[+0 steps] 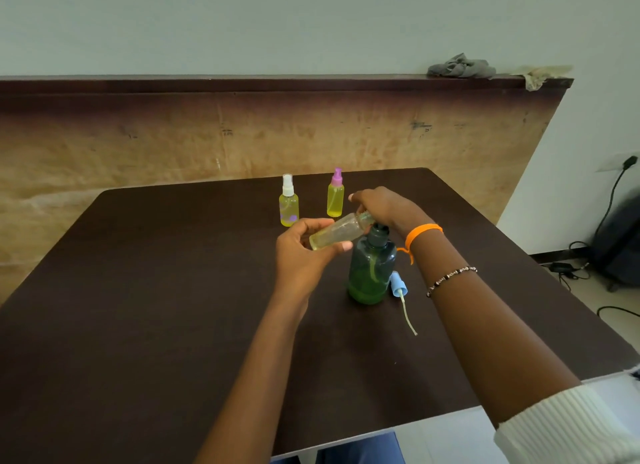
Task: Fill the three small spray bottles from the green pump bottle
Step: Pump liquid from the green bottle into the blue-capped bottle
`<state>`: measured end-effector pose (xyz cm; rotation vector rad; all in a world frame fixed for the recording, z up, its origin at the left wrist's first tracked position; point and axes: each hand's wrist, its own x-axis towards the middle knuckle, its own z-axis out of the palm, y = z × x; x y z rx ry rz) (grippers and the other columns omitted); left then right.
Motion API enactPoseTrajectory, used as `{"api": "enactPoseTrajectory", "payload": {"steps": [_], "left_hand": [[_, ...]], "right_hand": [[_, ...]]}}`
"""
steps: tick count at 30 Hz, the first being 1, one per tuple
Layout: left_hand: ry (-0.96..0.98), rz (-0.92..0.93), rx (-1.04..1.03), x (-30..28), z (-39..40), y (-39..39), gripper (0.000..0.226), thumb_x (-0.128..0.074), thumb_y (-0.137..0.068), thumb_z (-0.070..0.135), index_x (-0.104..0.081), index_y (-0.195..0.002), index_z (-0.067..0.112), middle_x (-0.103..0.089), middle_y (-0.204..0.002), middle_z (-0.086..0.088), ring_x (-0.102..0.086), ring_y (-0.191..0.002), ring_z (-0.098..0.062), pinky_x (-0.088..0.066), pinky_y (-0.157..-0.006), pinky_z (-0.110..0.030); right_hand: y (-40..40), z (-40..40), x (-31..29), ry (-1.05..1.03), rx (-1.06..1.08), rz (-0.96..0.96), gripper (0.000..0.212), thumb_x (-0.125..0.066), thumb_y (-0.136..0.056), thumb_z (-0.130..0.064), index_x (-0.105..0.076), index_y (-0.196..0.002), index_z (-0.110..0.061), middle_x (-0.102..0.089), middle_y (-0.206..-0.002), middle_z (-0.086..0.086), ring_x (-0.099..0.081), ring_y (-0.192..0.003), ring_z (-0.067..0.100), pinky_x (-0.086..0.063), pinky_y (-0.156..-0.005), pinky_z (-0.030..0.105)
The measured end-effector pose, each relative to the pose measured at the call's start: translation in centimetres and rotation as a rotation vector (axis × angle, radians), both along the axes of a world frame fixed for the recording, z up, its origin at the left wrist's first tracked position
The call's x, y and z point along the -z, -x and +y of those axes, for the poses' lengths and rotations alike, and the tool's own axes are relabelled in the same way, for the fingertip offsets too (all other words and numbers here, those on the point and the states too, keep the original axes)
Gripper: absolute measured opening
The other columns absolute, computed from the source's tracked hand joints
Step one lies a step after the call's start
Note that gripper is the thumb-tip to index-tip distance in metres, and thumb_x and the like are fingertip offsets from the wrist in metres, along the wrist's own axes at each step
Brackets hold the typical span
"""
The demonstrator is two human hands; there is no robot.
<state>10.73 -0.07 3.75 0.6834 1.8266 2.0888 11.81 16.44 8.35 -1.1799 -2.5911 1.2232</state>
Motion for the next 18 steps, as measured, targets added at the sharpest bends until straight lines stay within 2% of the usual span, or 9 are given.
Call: {"api": "enactPoseTrajectory", "payload": {"steps": [3,4,7,9,14,18], "left_hand": [[0.0,-0.003,-0.004,0.0,0.0,0.0,0.035,-0.082,-0.065,0.001,-0.066,-0.088,0.021,-0.07,-0.089,0.004,-0.064,-0.08,-0.004,-0.053,-0.072,-0.018],[0.002,-0.002,-0.008,-0.1,-0.1,0.0,0.035,-0.082,-0.064,0.001,-0.066,-0.088,0.022,-0.07,-0.09,0.003,-0.064,-0.08,-0.004,-0.054,-0.072,-0.019],[0.009,0.014,-0.019,-0.4,-0.2,0.0,0.035,-0.083,-0.064,0.003,-0.066,-0.086,0.025,-0.07,-0.094,-0.001,-0.065,-0.083,-0.007,-0.052,-0.073,-0.021],[0.013,0.024,-0.019,-0.4,-0.3,0.1,0.035,-0.083,-0.064,0.004,-0.066,-0.086,0.025,-0.07,-0.095,-0.001,-0.065,-0.085,-0.009,-0.052,-0.073,-0.02],[0.007,0.004,-0.009,-0.2,-0.1,-0.1,0.036,-0.082,-0.064,0.001,-0.066,-0.089,0.02,-0.07,-0.088,0.003,-0.064,-0.073,0.003,-0.051,-0.066,-0.013],[0.015,0.004,-0.011,-0.2,0.0,-0.2,0.036,-0.083,-0.063,0.002,-0.065,-0.087,0.023,-0.07,-0.09,0.002,-0.064,-0.079,-0.003,-0.051,-0.069,-0.017]], "right_hand": [[-0.1,0.0,0.1,-0.022,0.006,-0.002,0.049,-0.041,-0.09,-0.039,-0.055,-0.122,-0.005,-0.059,-0.111,0.013,-0.059,-0.092,0.031,-0.048,-0.081,0.036],[-0.2,0.0,-0.1,-0.032,-0.003,-0.012,0.048,-0.042,-0.091,-0.04,-0.056,-0.12,-0.004,-0.06,-0.107,0.014,-0.059,-0.09,0.031,-0.049,-0.079,0.036],[-0.2,-0.3,-1.2,-0.059,-0.071,-0.099,0.043,-0.04,-0.093,-0.042,-0.056,-0.107,-0.004,-0.058,-0.089,0.014,-0.051,-0.064,0.023,-0.04,-0.057,0.03],[-0.1,-0.3,-1.6,-0.07,-0.104,-0.14,0.042,-0.039,-0.095,-0.044,-0.056,-0.108,-0.008,-0.056,-0.09,0.014,-0.048,-0.061,0.021,-0.036,-0.053,0.029],[-0.1,0.1,-0.1,0.014,-0.014,0.005,0.043,-0.044,-0.091,-0.039,-0.059,-0.109,-0.004,-0.061,-0.096,0.014,-0.053,-0.067,0.021,-0.041,-0.06,0.031],[-0.3,-0.1,0.0,0.013,0.021,0.026,0.049,-0.046,-0.088,-0.042,-0.06,-0.113,-0.003,-0.062,-0.102,0.016,-0.056,-0.08,0.028,-0.043,-0.072,0.033]]}}
